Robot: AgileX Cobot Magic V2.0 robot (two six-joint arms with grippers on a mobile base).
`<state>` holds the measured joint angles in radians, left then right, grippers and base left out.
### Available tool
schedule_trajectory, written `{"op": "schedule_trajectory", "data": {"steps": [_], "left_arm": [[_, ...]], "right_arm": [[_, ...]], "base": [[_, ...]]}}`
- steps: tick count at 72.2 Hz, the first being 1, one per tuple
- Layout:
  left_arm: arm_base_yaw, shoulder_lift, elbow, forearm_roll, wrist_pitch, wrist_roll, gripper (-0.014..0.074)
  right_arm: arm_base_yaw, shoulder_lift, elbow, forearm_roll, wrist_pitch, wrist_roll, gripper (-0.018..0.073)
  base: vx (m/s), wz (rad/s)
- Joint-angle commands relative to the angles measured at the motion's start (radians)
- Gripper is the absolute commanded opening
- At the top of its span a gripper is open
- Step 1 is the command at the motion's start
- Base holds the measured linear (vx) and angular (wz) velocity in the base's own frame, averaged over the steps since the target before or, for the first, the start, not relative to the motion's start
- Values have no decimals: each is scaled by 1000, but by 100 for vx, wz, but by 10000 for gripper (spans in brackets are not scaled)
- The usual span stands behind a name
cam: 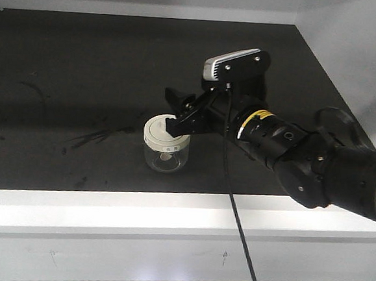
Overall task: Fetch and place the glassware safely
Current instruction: 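Close the right gripper on the jar's white lid knob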
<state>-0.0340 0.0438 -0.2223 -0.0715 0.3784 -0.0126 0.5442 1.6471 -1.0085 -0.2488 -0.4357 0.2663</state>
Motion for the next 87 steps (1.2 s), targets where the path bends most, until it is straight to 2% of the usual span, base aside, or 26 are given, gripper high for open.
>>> {"op": "schedule_trajectory", "data": {"steps": [1, 13, 24, 55, 61, 67, 81, 87], "left_arm": [[-1, 12, -23, -10, -71, -7, -7], [-1, 12, -23, -10, -71, -7, -7], [-1, 12, -23, -10, -71, -7, -7], [-1, 12, -23, -10, -71, -7, -7], [-1, 12, -23, -10, -71, -7, -7], [-1, 12, -23, -10, -71, -7, -7], [-1, 12, -23, -10, -71, -7, -7], [-1, 12, -23, -10, -71, -7, -7]], "right_arm": [[0, -5, -45, -85, -122, 76, 499], [0, 53, -46, -161, -192, 148, 499], [0, 82, -46, -206, -202, 163, 499], [-2, 204, -46, -189, -269, 158, 483], [-2, 205, -46, -173, -266, 158, 428], [-2, 205, -46, -174, -269, 158, 330], [-2, 203, -39, -174, -267, 158, -15], [-2, 185, -39, -174, -266, 158, -10]], "base": [[0, 0], [0, 0], [0, 0], [0, 0], [0, 0], [0, 0], [0, 0], [0, 0]]}}
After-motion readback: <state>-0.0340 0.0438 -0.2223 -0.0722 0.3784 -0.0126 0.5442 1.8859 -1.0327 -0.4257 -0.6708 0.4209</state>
